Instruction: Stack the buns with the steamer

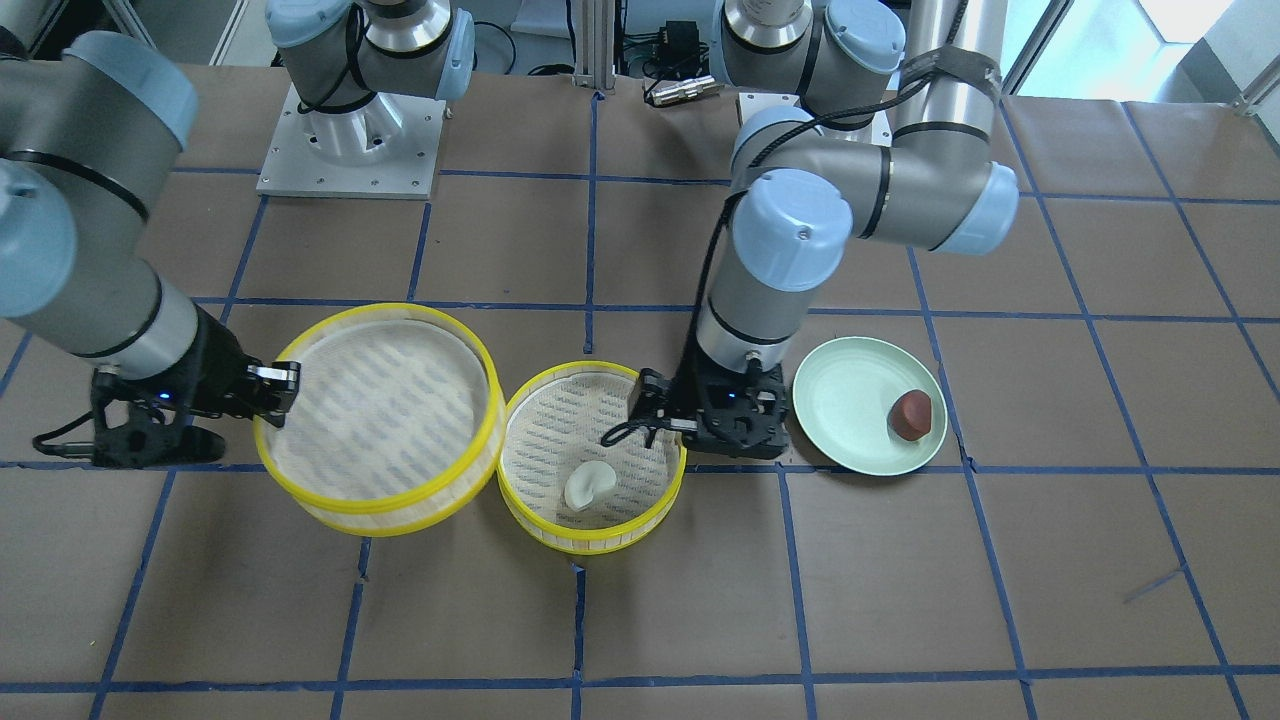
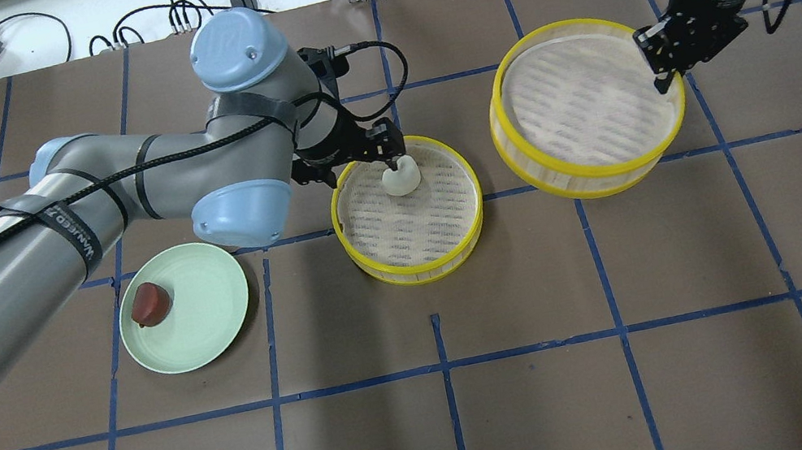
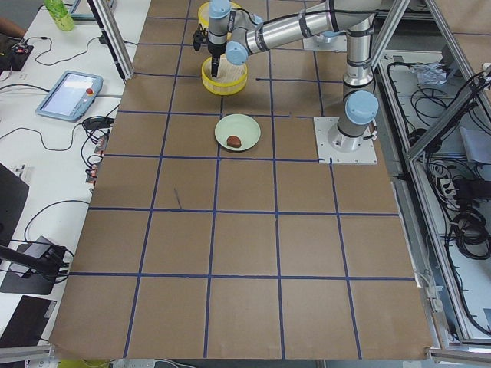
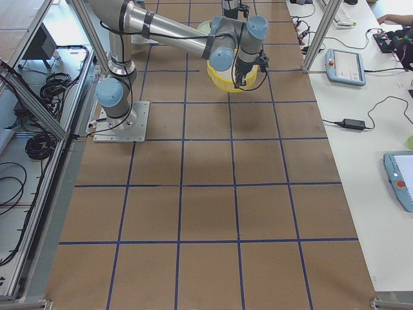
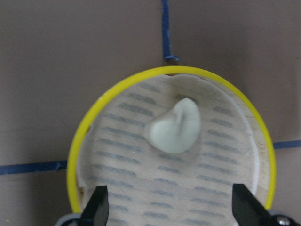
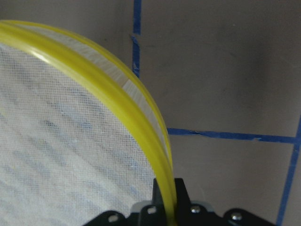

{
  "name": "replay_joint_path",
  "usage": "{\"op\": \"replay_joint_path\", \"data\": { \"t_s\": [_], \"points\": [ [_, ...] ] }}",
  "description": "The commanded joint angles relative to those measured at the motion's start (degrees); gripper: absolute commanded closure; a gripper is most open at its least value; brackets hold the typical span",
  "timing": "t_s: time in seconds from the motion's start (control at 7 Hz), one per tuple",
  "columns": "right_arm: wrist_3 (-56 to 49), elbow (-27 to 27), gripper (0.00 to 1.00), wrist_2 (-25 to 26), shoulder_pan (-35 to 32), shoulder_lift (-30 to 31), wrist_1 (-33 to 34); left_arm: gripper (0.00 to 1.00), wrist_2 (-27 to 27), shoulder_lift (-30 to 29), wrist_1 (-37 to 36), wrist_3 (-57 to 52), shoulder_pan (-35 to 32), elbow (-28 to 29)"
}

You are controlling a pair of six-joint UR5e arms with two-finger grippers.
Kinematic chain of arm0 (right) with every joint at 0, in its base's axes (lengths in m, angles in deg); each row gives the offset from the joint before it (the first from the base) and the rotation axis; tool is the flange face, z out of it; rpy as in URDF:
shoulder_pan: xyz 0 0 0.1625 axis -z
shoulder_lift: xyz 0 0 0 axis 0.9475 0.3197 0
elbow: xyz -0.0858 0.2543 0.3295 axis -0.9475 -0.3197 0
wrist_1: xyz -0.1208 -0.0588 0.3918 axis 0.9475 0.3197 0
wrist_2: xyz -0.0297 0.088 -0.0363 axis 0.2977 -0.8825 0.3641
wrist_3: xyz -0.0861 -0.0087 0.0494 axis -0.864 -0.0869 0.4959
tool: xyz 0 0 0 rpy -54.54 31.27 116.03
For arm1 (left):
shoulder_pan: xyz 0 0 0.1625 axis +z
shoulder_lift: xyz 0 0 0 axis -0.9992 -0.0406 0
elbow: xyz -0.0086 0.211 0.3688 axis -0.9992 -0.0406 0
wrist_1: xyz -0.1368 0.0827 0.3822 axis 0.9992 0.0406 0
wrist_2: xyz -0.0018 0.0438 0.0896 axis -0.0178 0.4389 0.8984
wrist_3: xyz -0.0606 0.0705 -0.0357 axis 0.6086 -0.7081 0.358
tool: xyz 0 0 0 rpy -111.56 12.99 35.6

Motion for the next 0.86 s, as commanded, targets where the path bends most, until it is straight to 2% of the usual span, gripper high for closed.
{"op": "replay_joint_path", "data": {
  "t_s": [0.0,0.14,0.29,0.57,0.71],
  "points": [
    [10.91,-0.04,0.89,-0.19,-8.85,-2.51,4.26,0.00,1.57,4.32,7.70,-20.87,12.69,-2.87],
    [15.39,-0.13,0.89,-0.19,-12.80,-3.30,5.06,0.00,2.18,5.91,8.09,-27.35,18.93,-6.72],
    [17.00,-0.05,0.88,-0.28,-15.01,-4.01,5.86,0.00,6.37,5.84,7.40,-34.63,24.22,-10.76],
    [18.42,0.04,0.88,0.07,-16.53,-5.24,6.39,0.03,6.58,4.70,7.39,-37.52,26.38,-12.47],
    [18.51,0.22,0.88,-0.01,-16.62,-5.68,6.48,0.09,6.67,3.39,7.30,-37.52,26.38,-13.17]
  ]
}}
